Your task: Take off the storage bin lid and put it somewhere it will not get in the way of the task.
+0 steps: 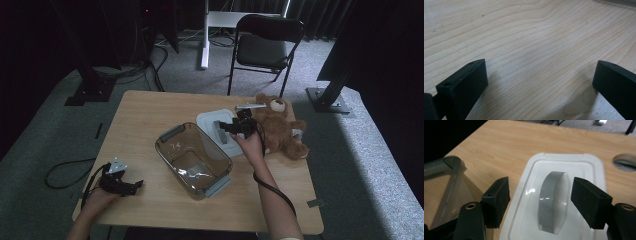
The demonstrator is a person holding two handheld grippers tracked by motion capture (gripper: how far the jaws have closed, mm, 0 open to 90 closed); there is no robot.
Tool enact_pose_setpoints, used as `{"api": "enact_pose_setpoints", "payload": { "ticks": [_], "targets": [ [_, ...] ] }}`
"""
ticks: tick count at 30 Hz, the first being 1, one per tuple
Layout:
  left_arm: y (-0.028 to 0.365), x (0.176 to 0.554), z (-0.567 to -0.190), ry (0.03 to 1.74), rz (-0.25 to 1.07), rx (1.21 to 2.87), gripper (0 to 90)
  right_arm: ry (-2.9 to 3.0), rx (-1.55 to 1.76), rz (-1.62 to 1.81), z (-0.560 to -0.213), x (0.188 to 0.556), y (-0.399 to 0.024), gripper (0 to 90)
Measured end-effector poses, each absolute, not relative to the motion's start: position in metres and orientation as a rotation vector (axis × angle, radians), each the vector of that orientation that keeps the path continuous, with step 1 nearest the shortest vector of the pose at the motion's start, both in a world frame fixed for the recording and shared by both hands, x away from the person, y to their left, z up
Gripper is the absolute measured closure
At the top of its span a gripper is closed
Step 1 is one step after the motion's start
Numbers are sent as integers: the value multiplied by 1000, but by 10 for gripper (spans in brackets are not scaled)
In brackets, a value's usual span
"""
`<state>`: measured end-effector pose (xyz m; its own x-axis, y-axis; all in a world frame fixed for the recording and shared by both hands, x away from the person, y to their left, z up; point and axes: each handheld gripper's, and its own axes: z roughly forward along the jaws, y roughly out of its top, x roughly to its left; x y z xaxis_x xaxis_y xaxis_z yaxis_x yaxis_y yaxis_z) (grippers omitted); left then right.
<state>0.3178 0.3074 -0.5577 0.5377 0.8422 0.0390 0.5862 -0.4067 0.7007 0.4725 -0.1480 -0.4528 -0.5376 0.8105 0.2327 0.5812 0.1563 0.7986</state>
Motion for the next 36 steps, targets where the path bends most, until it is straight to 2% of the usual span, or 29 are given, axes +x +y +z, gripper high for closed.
{"api": "enact_pose_setpoints", "payload": {
  "ticks": [8,27,36],
  "targets": [
    [307,318,-558,1149,519,2139,3,2075,1400,1344,-436,464,-187,271],
    [307,318,-558,1152,520,2138,3,1896,1610,1202,-439,462,-274,253],
    [307,317,-558,1153,520,2137,3,1840,1726,1122,-452,467,-303,172]
  ]
}}
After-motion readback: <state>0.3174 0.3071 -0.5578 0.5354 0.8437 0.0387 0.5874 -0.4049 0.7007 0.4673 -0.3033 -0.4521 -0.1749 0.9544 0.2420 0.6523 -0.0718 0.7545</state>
